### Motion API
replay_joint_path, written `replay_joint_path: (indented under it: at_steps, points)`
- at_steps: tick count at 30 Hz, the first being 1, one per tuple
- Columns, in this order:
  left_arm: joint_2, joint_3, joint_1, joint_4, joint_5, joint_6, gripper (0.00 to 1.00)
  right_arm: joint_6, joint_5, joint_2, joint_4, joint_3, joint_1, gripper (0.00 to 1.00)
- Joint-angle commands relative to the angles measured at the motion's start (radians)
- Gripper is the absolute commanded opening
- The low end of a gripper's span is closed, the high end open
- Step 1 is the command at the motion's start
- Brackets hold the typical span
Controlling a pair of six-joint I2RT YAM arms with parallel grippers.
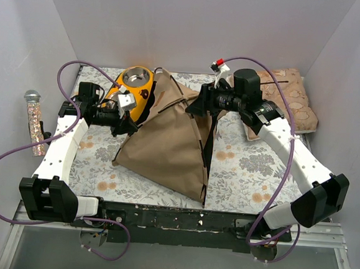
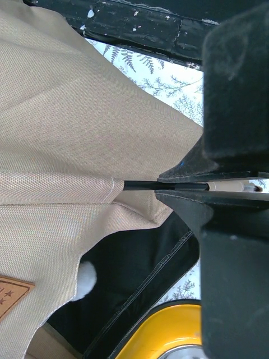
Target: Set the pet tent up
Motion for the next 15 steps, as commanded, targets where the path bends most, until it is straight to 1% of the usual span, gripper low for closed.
replay_joint_path:
  at_steps: [1,2,5,6,8,10,13,15]
  points:
    - [-0.014,-0.009,0.007,-0.055,-0.085,0.024,0.00,-0.005,-0.057,0.005,0.033,0.014,0.009,0.62]
    - [-0.013,-0.011,0.007,-0.056,-0.083,0.025,0.00,-0.007,-0.062,0.004,0.038,0.011,0.008,0.61]
    - [-0.016,-0.014,0.007,-0.056,-0.085,0.024,0.00,-0.028,-0.021,-0.012,0.027,0.016,-0.003,0.52]
    - [-0.016,-0.019,0.007,-0.058,-0.086,0.025,0.00,-0.034,-0.008,-0.016,0.023,0.017,-0.024,0.49]
    - [-0.017,-0.034,0.007,-0.061,-0.091,0.028,0.00,-0.036,-0.008,-0.019,0.003,0.022,-0.085,0.49]
    - [-0.025,-0.051,0.007,-0.056,-0.097,0.035,0.00,-0.048,-0.025,-0.026,-0.031,0.030,-0.155,0.52]
    - [-0.026,-0.069,0.007,-0.041,-0.103,0.039,0.00,-0.088,-0.045,-0.059,-0.065,0.013,-0.244,0.62]
    - [-0.020,-0.072,0.007,-0.038,-0.103,0.039,0.00,-0.097,-0.051,-0.096,-0.062,-0.034,-0.299,0.67]
